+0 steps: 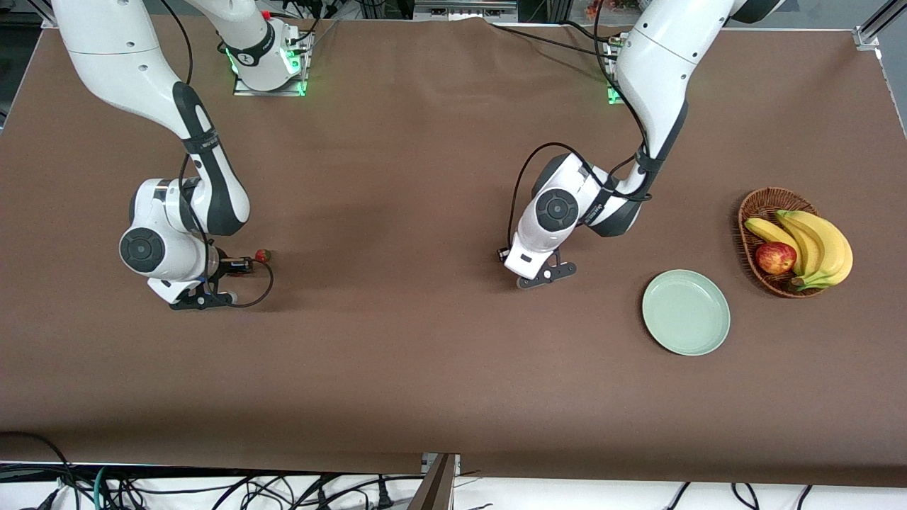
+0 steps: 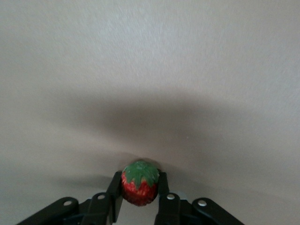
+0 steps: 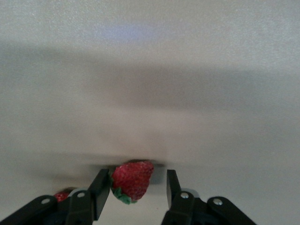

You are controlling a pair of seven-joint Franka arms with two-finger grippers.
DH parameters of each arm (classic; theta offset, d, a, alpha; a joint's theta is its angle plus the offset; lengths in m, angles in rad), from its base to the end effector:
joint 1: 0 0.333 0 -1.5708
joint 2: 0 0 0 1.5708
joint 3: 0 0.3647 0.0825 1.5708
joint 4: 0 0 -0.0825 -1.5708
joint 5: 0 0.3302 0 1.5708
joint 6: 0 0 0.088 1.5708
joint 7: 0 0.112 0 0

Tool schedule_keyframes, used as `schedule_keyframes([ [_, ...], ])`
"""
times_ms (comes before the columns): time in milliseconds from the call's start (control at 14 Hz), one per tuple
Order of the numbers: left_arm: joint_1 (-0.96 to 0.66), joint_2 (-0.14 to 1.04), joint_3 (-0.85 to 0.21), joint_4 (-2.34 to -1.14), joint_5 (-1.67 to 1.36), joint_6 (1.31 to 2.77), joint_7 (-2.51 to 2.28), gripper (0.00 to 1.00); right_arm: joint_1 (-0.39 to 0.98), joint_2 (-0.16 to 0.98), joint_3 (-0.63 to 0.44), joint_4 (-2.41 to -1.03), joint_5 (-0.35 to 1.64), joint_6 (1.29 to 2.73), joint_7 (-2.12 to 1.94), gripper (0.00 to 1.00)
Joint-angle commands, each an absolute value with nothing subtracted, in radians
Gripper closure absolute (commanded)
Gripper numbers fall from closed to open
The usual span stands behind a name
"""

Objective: Collect all strawberries into plate
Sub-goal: 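Carry the strawberry toward the plate with the left gripper while the right gripper lifts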

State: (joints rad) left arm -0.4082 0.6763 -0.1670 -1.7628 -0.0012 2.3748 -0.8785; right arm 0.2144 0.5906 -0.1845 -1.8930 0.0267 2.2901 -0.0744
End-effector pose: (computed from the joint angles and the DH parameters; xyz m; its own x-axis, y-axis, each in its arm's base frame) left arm 0.5537 -0.3407 0.2545 0.9375 0.3275 -0.1172 0.3323 -0.9429 0.0229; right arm 0.6036 0.0296 0.2574 0.9774 0.0972 -0.1878 0.1123 -0.9911 0.0720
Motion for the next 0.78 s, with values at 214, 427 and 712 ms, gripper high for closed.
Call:
schedule_keyframes([
  [214, -0.28, 0.559, -0.166, -1.755, 0.02, 2.165, -0.742, 0.96, 0.216, 0.552, -0.183, -1.913, 0.04, 2.301, -0.066, 0.79],
  [427, -0.187, 0.523, -0.161, -1.753, 0.02, 2.074, -0.545, 0.95, 0.228, 0.567, -0.173, -1.8, 0.09, 2.293, -0.072, 0.8],
  [712, -0.042, 0.517, -0.156, -1.753, 0.021, 2.056, -0.243, 0.94, 0.27, 0.661, -0.086, -1.619, 0.129, 2.293, 0.093, 0.8],
])
